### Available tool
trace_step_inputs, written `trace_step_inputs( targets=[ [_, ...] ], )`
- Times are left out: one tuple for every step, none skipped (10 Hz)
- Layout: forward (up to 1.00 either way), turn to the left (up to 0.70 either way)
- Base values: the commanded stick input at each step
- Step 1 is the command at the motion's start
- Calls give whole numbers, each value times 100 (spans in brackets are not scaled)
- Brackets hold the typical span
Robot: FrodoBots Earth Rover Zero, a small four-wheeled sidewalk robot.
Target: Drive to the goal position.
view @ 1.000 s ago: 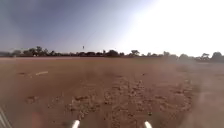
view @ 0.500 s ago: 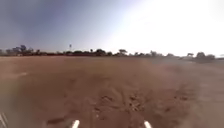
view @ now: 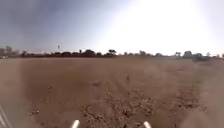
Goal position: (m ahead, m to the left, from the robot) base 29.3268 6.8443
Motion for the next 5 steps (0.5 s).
trace_step_inputs(
  targets=[
    [100, 0],
    [100, 0],
    [100, 0],
    [100, 6],
    [100, 40]
  ],
)
